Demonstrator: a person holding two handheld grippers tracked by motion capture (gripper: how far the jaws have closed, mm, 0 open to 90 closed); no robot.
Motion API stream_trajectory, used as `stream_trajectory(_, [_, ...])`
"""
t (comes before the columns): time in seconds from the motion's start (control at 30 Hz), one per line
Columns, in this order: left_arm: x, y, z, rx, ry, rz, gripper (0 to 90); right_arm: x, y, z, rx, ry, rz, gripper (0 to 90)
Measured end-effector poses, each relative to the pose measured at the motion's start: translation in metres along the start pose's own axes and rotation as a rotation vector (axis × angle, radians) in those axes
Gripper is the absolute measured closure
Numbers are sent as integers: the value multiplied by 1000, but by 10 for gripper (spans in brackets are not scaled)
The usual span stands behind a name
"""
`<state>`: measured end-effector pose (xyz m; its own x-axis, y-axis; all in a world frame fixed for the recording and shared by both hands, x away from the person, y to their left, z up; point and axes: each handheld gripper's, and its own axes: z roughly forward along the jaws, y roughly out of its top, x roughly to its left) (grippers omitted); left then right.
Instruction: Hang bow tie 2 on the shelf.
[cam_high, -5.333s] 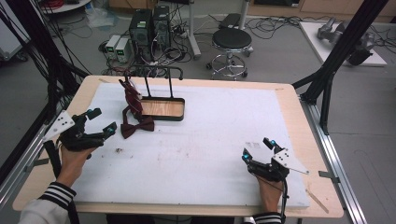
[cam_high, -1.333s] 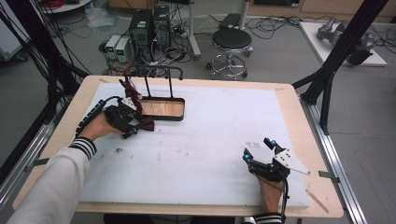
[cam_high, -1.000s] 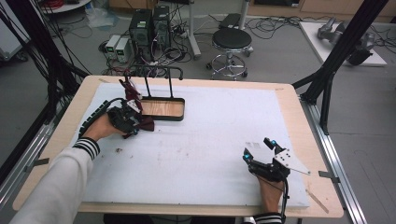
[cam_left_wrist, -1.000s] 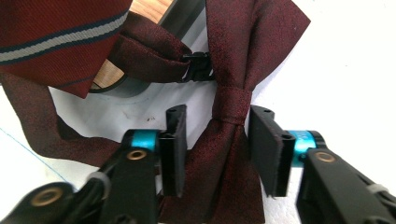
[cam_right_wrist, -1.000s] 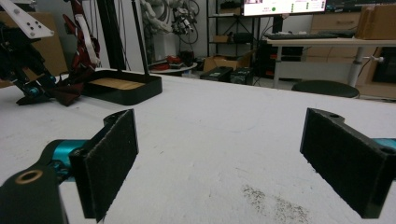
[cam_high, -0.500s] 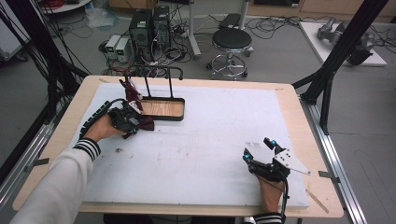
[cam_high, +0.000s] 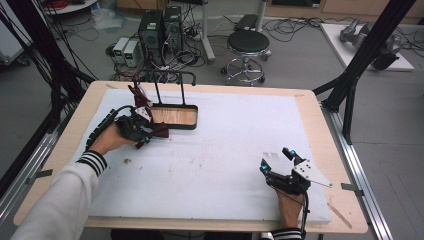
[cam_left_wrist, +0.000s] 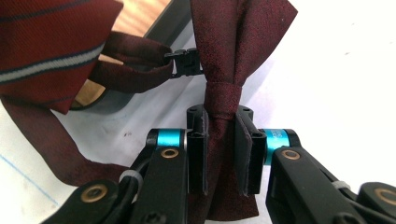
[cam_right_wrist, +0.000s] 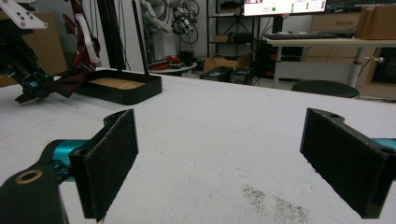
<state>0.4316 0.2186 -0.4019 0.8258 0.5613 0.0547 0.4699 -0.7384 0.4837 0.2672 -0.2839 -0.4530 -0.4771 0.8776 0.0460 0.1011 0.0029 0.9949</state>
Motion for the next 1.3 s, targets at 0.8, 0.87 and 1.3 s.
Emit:
stream_trajectory(0.8, [-23,5,-34,-303,-2,2,768,0,0,0,0,-1,-9,106])
stream_trajectory(0.87, [-26,6,-36,-316,-3,8,768,0,0,0,1,0,-10,106])
stream_trajectory(1.3, [-37,12,-54,-455,0,26,768,0,0,0,-2,0,-13,106])
